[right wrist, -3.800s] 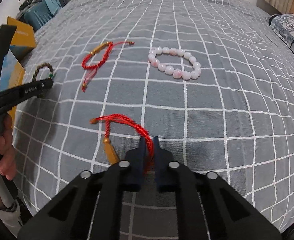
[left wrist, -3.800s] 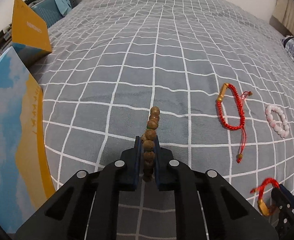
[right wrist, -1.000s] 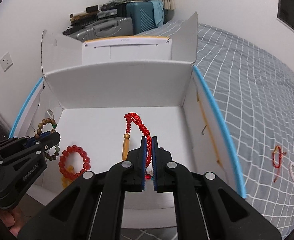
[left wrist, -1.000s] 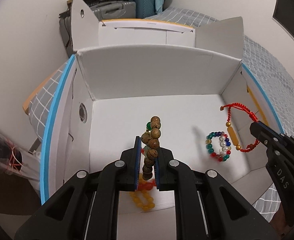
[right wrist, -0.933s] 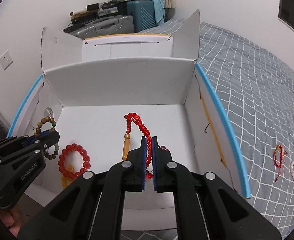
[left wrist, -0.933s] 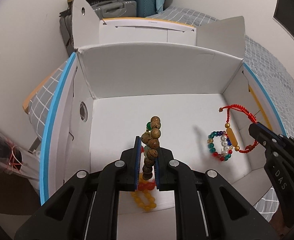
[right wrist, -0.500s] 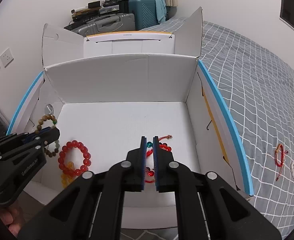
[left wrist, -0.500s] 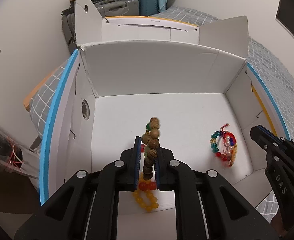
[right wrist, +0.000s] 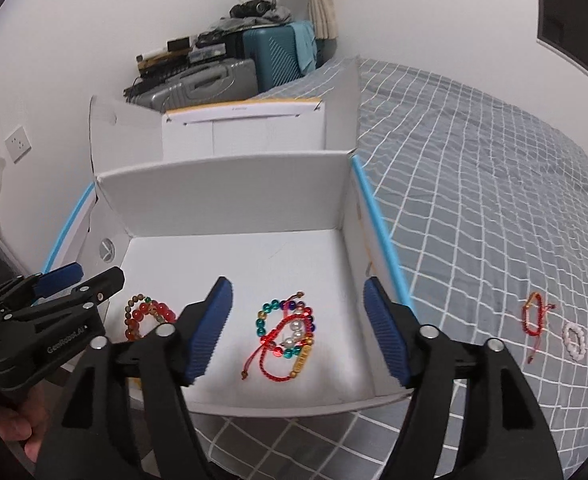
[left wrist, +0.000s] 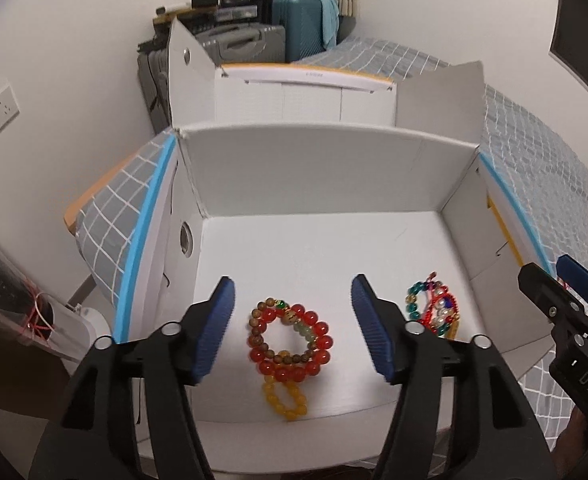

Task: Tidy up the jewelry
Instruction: 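Open both tools to drop the bracelets into the box, then withdraw both tools from the box toward the remaining bracelets on the bed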

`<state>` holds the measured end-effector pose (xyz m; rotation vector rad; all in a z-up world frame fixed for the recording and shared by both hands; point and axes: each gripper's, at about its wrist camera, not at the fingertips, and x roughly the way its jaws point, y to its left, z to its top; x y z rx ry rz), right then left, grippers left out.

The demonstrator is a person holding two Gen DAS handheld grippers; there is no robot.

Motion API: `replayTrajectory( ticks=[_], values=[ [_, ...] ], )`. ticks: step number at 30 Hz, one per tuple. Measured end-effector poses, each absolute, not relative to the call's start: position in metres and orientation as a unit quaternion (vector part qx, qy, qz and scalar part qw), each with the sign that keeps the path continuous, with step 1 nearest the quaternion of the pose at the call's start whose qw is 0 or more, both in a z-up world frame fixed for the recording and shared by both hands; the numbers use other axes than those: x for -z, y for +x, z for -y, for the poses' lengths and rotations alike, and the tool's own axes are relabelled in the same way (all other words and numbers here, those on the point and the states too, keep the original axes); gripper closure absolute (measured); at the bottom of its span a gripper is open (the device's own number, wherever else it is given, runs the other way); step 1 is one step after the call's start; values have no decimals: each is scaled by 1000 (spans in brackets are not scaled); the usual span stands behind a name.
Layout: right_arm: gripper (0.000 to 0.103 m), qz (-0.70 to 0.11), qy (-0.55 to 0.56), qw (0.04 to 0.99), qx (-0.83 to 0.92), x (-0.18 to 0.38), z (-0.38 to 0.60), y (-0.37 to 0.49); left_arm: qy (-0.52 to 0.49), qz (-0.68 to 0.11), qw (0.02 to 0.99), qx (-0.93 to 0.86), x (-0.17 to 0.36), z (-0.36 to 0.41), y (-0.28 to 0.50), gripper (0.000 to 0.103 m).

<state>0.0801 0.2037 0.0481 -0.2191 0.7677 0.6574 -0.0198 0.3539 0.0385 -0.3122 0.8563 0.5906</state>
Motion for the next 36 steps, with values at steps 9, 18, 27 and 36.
replayTrajectory(
  ticks=[9, 18, 27, 36],
  values=[
    [23, -351, -83, 890, -279, -68, -148, 90, -147, -383, 873, -263, -59, -319, -14, 15],
    [11, -349, -58, 902, -246, -72, -71, 111, -132, -370, 887, -244, -72, -266, 20, 6],
    [8, -343, -35, 920, -185, -66, 17, 137, -87, -377, 903, -186, -70, -187, 75, 6],
    [8, -341, -32, 931, -127, -43, 96, 165, -67, -373, 917, -125, -56, -116, 135, 6]
  ],
)
